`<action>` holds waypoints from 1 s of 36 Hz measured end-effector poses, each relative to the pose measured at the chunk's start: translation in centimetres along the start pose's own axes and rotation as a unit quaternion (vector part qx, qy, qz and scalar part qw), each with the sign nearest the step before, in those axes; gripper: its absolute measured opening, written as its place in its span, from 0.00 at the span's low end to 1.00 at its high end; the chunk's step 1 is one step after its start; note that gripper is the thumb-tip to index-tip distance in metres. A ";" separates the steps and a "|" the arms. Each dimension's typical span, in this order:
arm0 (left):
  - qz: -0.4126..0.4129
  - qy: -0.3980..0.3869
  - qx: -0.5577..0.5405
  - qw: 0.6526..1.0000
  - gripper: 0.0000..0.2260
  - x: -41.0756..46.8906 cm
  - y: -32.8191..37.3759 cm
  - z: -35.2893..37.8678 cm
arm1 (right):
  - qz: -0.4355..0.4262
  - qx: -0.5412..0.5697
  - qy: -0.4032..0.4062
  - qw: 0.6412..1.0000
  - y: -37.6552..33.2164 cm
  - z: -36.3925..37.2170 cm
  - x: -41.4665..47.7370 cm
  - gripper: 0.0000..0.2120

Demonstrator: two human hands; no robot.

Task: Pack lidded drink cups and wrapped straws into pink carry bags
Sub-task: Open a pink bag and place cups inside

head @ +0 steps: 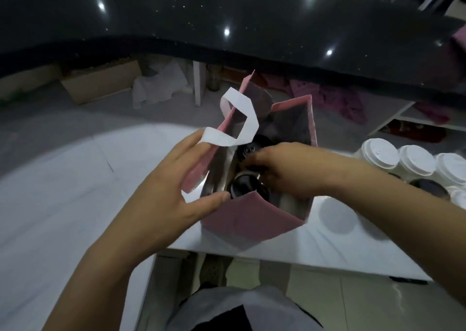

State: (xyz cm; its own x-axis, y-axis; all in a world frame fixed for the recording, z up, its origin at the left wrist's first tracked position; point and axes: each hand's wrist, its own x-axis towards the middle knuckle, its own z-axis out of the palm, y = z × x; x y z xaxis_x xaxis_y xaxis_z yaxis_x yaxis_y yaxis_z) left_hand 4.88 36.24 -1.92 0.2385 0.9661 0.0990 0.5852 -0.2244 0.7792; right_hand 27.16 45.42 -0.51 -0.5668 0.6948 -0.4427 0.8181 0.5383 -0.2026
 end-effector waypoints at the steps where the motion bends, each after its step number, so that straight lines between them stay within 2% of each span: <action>1: 0.008 0.010 0.023 1.000 0.26 -0.1 0.2 0.0 | 0.000 0.013 0.019 1.000 0.2 -0.6 -1.4 0.19; 5: 0.025 0.057 0.052 0.997 0.11 -0.1 1.5 0.6 | -0.017 0.057 0.134 0.989 1.7 -1.4 -7.5 0.19; 7: 0.027 0.077 0.038 0.996 0.09 0.2 2.9 1.0 | -0.016 0.112 0.192 0.975 3.0 -0.5 -10.4 0.19; 10: 0.019 0.090 0.034 0.995 0.09 0.7 5.0 1.4 | 0.000 0.206 0.245 0.947 4.9 1.5 -14.6 0.18; 16: 0.039 0.111 0.056 0.991 0.18 1.8 12.1 5.2 | 0.083 0.233 0.306 0.919 9.8 6.5 -22.7 0.23; 20: 0.093 0.030 0.075 0.992 0.24 2.9 18.3 13.0 | 0.182 0.267 0.373 0.870 13.0 10.8 -28.0 0.25; 23: 0.141 -0.046 0.100 0.984 0.29 3.2 21.5 21.1 | 0.280 0.316 0.385 0.821 15.1 15.3 -31.6 0.30; 25: 0.155 -0.108 0.115 0.975 0.36 3.0 22.4 26.7 | 0.336 0.332 0.369 0.800 16.2 18.5 -33.7 0.33; 27: 0.161 -0.161 0.130 0.965 0.39 2.6 22.4 31.8 | 0.379 0.351 0.337 0.787 17.3 21.7 -35.5 0.35; 33: 0.140 -0.329 0.219 0.908 0.40 1.1 22.1 41.6 | 0.463 0.375 0.292 0.748 18.9 28.6 -41.0 0.42; 36: 0.128 -0.373 0.225 0.891 0.40 1.3 23.1 44.0 | 0.491 0.381 0.300 0.724 19.7 29.8 -43.3 0.39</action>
State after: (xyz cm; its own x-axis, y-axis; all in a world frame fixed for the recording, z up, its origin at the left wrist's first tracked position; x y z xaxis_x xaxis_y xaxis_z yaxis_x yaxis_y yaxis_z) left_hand 52.82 26.63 -11.02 0.7601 0.5590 -0.3313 0.6482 -0.6162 0.4474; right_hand 70.68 11.70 -11.37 0.5699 0.7695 -0.2883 0.5419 -0.6157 -0.5721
